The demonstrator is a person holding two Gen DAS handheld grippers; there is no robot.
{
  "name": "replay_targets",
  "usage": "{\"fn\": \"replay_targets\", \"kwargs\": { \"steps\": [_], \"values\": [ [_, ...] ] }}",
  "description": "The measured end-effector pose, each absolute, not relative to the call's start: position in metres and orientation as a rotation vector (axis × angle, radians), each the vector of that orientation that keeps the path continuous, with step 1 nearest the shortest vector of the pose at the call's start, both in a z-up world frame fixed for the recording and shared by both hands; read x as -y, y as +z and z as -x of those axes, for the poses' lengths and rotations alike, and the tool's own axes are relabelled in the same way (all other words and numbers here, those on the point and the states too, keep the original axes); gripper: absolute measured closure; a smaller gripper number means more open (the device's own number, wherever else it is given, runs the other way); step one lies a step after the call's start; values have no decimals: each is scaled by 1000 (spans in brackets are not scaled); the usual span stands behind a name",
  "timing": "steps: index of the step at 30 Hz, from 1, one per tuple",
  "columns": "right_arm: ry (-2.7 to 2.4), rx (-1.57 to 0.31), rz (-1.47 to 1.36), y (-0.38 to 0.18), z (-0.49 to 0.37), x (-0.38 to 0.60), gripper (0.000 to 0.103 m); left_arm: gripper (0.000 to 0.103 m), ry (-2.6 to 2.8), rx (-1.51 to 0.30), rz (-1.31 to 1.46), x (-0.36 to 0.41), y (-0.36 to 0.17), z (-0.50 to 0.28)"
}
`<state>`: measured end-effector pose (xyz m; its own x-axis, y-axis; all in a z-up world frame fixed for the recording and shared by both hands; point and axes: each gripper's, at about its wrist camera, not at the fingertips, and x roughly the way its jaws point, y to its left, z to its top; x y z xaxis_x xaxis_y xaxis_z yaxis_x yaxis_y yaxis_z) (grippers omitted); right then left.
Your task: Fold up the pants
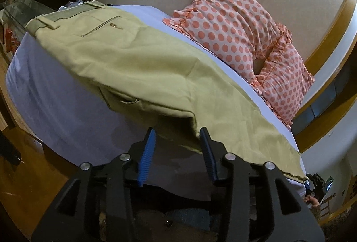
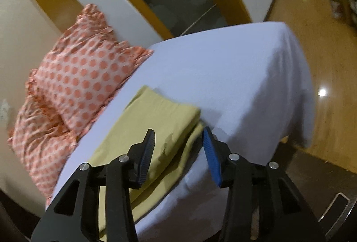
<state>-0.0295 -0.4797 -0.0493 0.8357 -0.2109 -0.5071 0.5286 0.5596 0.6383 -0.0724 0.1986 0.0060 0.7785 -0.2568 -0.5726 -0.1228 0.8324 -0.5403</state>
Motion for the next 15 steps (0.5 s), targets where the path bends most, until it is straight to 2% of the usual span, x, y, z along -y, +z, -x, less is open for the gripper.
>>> {"fn": "replay_targets", "kwargs": {
  "steps": [3,6,9,15],
  "values": [
    [-406,-401,-863,-50,28,470,65,59,-86,-683,597,-198,5,72],
    [-405,-404,-838,-54,22,468,95,57,-91,-681,592,-197,6,72],
    [-384,-386,-789,-48,14,467,99,56,-97,-671,596,-200,6,75],
    [-102,-277,-671,27,-28,405,99,47,-76,-639,594,-206,8,87]
  ]
}}
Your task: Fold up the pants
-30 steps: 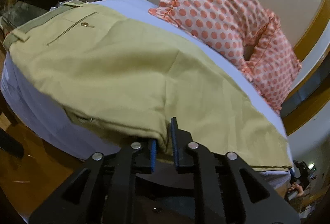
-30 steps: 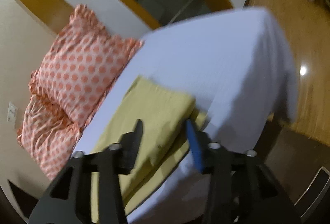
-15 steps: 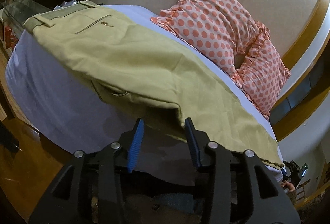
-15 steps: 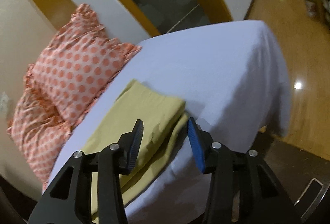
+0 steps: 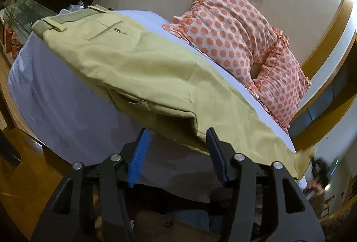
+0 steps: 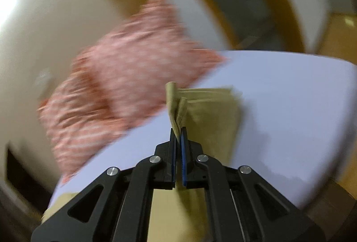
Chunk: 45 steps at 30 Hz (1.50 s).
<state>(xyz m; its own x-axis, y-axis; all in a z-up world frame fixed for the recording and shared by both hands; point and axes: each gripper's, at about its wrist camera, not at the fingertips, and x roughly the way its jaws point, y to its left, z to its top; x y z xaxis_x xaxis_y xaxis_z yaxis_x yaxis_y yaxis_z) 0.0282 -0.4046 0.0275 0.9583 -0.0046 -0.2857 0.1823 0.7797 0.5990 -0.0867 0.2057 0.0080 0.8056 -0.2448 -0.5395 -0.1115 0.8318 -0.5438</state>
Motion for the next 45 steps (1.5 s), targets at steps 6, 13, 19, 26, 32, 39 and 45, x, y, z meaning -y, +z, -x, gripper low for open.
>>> {"fn": "replay_targets", "kwargs": {
  "steps": [6,13,19,26,32,39,45],
  "values": [
    [467,-393,-519,70,-74,236,99,33,-57,-616,558,-201,12,95],
    [674,-786,-193,27,-84,106,58,23,-126,-627,544,-196,9,101],
    [518,-681,-272,42,-81,156,18,19,-211,-614,559,-182,6,87],
    [447,-690,-310,36,-89,171,18,20,-184,-681,597,-167,-4,54],
    [457,-704,-307,31,-87,165,18,20,-162,-578,704,-186,13,55],
    [446,-688,-296,24,-89,161,18,28,106,-520,835,-252,22,51],
    [432,-664,-248,22,-86,154,14,49,187,-473,1039,-315,15,57]
  ]
}}
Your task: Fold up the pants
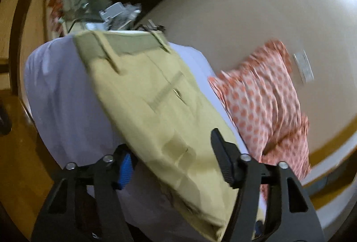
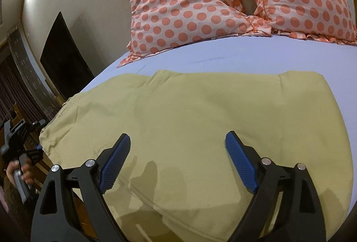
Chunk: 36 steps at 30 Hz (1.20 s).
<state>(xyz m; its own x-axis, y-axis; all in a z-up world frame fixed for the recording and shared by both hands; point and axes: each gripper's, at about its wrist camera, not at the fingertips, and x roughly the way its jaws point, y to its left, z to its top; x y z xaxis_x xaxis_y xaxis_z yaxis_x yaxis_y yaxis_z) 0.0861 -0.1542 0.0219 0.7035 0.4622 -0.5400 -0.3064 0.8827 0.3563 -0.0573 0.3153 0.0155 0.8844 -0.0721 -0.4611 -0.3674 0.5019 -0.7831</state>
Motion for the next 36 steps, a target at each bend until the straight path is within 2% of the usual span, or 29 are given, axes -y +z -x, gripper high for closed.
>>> {"fn": "replay_targets", "kwargs": {
  "steps": [2,3,5,10,12,16,20,22,26,29,31,33,34,35,36],
  "values": [
    [439,-664,-257,22,-86,156,14,59,190,-465,1092,-331,11,54],
    [443,-663,-265,21,-86,157,14,71,197,-473,1098,-334,9,52],
    [451,-664,-281,21,-86,161,14,86,221,-518,1083,-339,7,45],
    [447,-640,-315,24,-82,179,14,94,266,-580,892,-329,37,34],
    [430,-613,-344,28,-79,194,14,95,264,-586,712,-303,75,19],
    [350,-546,-412,38,-73,234,13,95,85,-551,363,-205,149,-18],
    [214,-508,-514,41,-68,289,11,93,-258,-530,84,-71,175,-35],
    [168,-499,-563,41,-63,312,11,91,-422,-558,-23,-8,163,-32],
    [131,-474,-657,41,-53,349,11,90,-634,-664,-349,109,89,-4],
    [152,-511,-713,36,-59,363,11,87,-649,-681,-524,142,40,13],
    [179,-563,-713,32,-70,361,12,86,-631,-624,-564,144,36,27],
    [201,-614,-674,30,-82,352,13,79,-663,-619,-550,133,44,36],
    [210,-633,-658,29,-84,348,18,77,-687,-623,-522,127,51,39],
    [223,-653,-646,27,-88,344,25,68,-718,-633,-464,115,63,41],
    [237,-674,-634,25,-92,340,29,54,-735,-634,-405,100,75,42]
  ]
}}
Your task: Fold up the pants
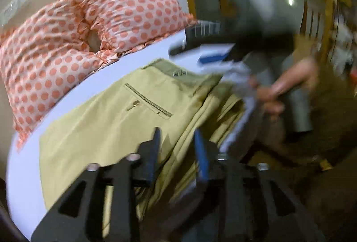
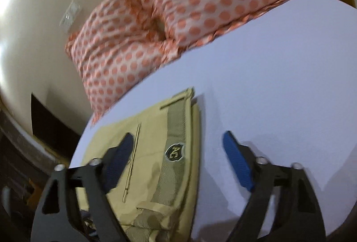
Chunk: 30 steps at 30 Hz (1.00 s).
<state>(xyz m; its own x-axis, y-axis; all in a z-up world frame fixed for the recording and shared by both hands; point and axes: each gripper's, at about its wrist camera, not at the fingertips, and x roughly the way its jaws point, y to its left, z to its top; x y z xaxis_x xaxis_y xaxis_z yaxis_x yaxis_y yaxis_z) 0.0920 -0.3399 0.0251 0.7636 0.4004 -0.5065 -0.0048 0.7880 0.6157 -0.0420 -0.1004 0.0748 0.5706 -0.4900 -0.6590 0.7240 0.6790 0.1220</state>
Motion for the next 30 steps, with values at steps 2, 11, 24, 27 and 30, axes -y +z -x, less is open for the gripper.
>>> {"fn": "replay_targets", "kwargs": {
  "steps": [2,11,24,27,30],
  "values": [
    [257,-730,-597,20,-102,330,39,34,-744,-623,-275,73,100,34],
    [333,-801,-561,11,-121,326,63,33,-361,-916,243,-86,73,-96],
    [610,-891,-826,-15,-141,360,89,95,-573,-1126,506,-86,31,-144],
    [630,-874,-829,-1,-145,360,91,100,-554,-1065,376,-72,53,-146],
    [624,-822,-758,30,-166,354,92,100,-540,-991,323,-58,82,-167]
  ]
}}
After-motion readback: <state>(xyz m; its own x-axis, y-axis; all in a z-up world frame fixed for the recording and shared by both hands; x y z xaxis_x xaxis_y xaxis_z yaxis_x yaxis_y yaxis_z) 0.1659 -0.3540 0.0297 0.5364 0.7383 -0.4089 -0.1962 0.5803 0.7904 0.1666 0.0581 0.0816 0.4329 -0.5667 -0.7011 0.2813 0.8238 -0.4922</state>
